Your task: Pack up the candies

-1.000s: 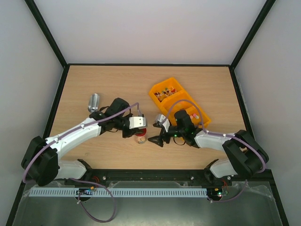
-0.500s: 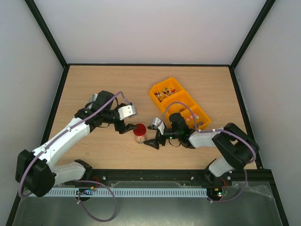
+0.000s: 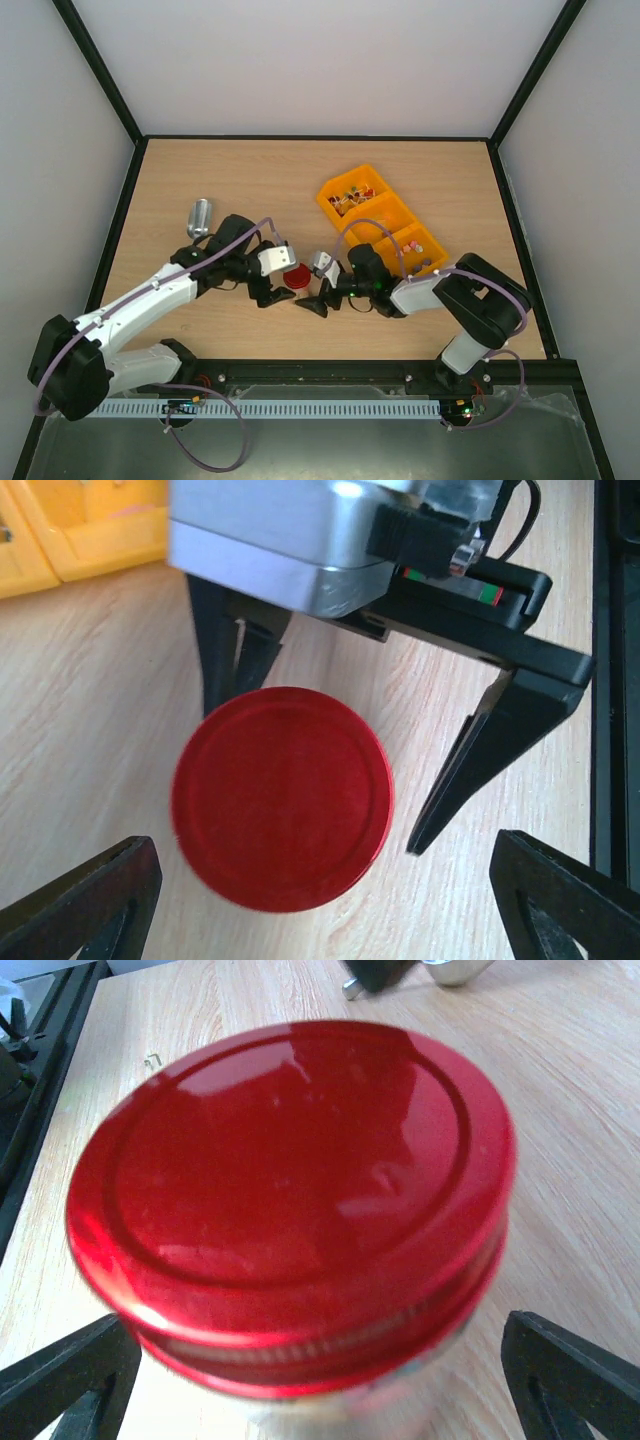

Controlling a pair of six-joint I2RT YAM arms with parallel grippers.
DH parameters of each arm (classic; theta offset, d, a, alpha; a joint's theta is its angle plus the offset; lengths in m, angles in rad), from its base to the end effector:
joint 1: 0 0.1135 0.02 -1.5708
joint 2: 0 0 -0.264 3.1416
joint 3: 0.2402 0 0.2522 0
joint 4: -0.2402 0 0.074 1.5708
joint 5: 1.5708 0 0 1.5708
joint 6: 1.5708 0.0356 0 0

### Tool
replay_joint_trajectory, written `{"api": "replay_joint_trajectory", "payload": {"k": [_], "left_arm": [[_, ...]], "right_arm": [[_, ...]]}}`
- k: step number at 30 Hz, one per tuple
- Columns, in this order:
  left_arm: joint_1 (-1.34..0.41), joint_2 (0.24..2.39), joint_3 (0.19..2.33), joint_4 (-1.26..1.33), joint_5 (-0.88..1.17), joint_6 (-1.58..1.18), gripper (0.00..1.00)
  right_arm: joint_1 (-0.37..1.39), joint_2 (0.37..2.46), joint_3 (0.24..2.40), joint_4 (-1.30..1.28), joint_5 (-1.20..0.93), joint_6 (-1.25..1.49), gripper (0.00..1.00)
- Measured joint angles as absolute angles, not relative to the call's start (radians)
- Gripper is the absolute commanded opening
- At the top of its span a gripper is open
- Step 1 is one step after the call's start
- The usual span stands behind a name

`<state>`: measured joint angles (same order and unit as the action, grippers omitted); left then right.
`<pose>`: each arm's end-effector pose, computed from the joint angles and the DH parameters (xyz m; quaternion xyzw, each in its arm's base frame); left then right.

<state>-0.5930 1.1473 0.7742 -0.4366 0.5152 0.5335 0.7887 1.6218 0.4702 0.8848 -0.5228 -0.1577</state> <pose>0.1842 -0.1453 0.2447 0.5594 0.7086 -0.2471 0.3520 0.1911 0.2176 0.1502 -0.4895 0.6120 0.3772 0.4935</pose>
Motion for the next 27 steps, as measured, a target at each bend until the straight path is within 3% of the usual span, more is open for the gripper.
{"api": "replay_joint_trajectory", "payload": {"k": [16,22,27], "left_arm": [[-0.683,1.159,0.705,-0.289,0.417,0.414,0.83],[-0.691,1.162,0.701,-0.256,0.397,0.414,0.81],[-0.691,1.18,0.7,-0.244,0.391,0.415,0.77]], "right_arm": [[0.84,1.659,0.497,0.934,-0.435,-0.156,0.83],[0.84,1.66,0.497,0.935,-0.432,-0.156,0.83],[0.84,1.66,0.497,0.941,-0.425,-0.159,0.92]]}}
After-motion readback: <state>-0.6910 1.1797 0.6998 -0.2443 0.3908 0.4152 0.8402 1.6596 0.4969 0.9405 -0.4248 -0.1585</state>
